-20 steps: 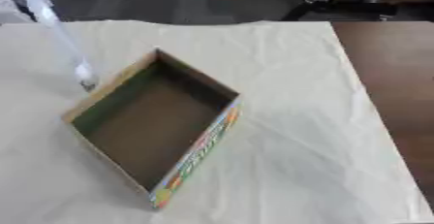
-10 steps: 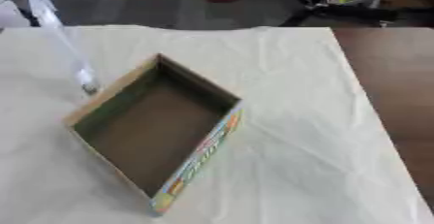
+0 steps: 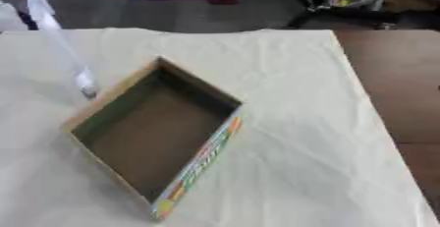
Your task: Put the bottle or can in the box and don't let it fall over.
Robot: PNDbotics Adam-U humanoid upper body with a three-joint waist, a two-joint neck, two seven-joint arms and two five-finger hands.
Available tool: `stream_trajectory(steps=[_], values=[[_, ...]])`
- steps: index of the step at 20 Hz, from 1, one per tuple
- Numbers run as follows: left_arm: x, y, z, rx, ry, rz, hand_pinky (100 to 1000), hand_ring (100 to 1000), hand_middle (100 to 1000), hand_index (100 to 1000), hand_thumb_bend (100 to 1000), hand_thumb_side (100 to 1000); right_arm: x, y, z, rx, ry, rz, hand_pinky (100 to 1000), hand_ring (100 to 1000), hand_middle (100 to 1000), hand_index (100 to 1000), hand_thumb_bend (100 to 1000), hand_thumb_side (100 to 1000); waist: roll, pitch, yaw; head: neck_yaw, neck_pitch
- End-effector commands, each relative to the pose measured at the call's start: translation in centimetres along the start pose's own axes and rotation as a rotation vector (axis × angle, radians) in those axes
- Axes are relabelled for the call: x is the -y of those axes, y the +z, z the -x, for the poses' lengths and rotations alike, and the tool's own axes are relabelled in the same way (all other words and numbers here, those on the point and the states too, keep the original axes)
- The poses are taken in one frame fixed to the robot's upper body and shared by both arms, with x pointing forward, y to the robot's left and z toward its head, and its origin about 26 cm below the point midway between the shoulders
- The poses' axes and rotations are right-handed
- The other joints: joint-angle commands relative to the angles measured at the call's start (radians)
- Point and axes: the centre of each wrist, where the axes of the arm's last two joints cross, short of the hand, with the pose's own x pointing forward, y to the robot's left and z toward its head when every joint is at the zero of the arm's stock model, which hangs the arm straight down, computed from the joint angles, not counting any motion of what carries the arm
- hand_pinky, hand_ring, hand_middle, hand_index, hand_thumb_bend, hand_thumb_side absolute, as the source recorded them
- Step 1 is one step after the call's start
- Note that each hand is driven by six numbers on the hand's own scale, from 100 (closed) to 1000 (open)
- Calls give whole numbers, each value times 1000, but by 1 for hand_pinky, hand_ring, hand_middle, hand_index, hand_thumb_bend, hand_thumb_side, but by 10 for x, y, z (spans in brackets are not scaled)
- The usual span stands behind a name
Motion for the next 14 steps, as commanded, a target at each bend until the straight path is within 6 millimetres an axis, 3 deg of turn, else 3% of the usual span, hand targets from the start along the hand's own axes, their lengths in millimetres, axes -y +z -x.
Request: stream_trajectory(steps=[1,14], values=[[-7,-9,-12,28,-17,9,1000,1000,1000,846,1000,533,-1,-5,-10,33,1,-18,955,1000,1000,819,100,476,2,-10,-4,5,-16],[4,-41,-28,93,-23,72,1000,1000,1000,850,1000,523,-5,-6,-11,31,-16,-30,956,1000,1000,820,100,483,2,0,-19,11,-18]])
